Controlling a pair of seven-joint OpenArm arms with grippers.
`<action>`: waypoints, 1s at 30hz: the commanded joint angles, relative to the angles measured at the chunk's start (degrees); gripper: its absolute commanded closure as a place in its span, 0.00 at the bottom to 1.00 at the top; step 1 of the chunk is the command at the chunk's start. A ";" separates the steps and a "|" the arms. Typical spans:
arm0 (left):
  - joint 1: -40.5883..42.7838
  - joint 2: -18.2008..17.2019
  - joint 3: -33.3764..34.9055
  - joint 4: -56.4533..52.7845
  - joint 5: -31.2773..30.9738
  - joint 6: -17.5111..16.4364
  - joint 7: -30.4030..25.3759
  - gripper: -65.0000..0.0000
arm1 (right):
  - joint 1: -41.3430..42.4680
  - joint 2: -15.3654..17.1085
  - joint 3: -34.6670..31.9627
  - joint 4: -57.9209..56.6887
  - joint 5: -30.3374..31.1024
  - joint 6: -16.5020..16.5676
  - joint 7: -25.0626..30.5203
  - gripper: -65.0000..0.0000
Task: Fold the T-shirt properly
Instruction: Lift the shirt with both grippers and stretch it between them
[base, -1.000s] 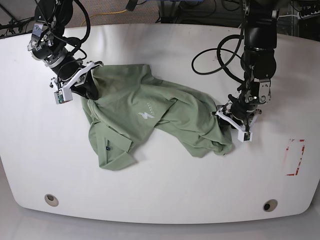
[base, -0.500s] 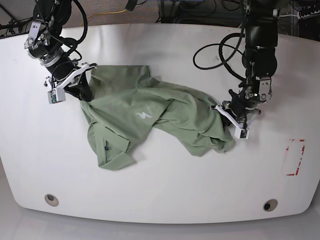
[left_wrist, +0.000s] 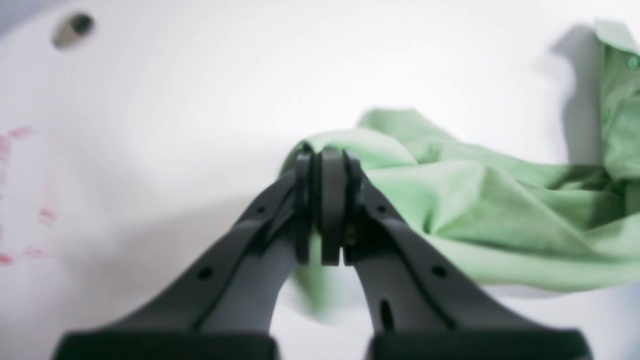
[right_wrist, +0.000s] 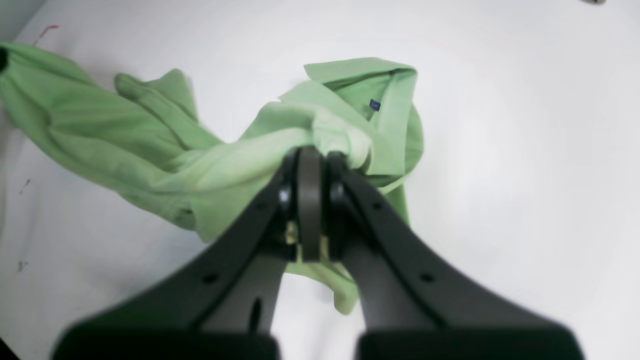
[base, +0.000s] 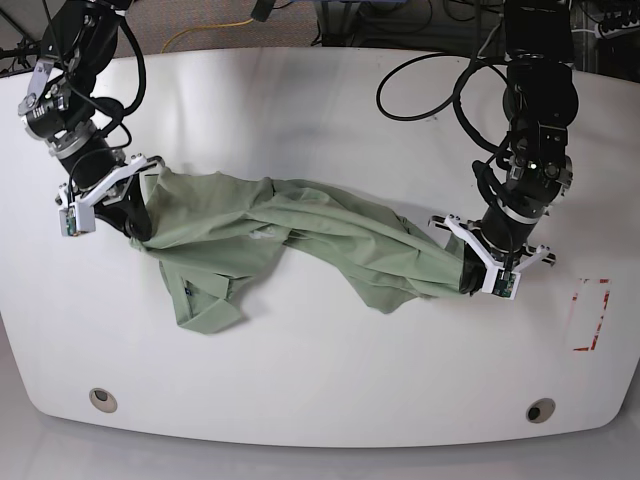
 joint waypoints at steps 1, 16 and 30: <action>-2.44 -1.14 0.21 3.12 1.48 0.19 -1.53 1.00 | 2.65 3.10 0.27 0.31 0.99 0.07 2.22 1.00; -14.04 -1.23 0.91 3.82 9.66 0.19 -1.44 1.00 | 22.07 11.36 -8.70 -11.91 0.73 0.07 2.22 1.00; -26.79 -1.40 0.65 3.47 14.14 0.19 -0.21 1.00 | 48.36 17.60 -21.71 -27.29 0.64 -0.01 0.55 1.00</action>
